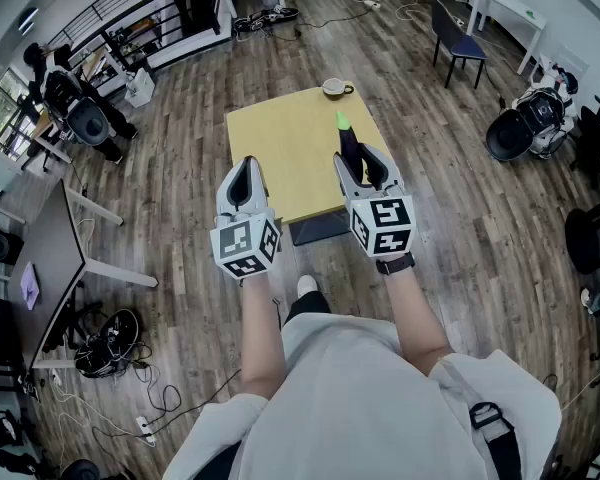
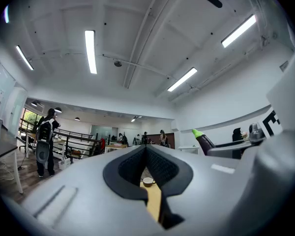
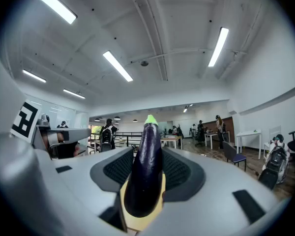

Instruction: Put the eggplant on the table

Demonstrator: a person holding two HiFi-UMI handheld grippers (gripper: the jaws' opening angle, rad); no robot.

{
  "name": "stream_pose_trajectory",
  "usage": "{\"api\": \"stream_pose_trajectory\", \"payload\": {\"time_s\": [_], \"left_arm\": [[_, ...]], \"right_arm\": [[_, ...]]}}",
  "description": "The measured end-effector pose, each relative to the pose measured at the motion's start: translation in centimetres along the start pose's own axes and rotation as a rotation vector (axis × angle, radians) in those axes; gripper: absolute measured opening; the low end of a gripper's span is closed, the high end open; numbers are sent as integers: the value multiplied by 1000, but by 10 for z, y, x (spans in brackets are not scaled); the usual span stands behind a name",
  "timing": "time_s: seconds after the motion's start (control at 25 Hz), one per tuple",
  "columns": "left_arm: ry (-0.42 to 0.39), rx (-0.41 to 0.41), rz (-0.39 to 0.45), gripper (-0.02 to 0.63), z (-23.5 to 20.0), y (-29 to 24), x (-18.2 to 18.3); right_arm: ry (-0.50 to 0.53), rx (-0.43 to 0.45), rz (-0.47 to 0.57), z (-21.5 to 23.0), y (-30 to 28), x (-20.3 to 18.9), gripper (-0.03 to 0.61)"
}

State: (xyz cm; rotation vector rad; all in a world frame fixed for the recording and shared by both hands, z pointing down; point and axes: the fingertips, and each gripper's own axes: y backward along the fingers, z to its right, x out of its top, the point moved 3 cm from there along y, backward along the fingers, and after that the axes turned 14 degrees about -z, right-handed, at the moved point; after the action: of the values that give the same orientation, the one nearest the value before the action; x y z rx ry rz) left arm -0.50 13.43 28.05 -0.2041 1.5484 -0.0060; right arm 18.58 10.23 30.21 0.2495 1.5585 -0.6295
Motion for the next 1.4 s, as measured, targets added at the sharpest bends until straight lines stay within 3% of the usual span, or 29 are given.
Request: {"api": "stream_pose_trajectory", "payload": {"time_s": [0.2,0.48,0.92,1.4], "left_arm": [[6,-5,-27,9,-8,-20,-19],[48,-13,-39,9,-63,-72,-29],[42,-44,29,9,-146,-189,24],[7,-97,9,9,-206,-272,21]], "right_arm": [[2,10,-25,-1,-23,-9,187],[9,5,-59,-12,-93,-7,187],[49,-22,-24,-19,-226,56,187],[32,-69,-26,-24,-328,72,187]]}}
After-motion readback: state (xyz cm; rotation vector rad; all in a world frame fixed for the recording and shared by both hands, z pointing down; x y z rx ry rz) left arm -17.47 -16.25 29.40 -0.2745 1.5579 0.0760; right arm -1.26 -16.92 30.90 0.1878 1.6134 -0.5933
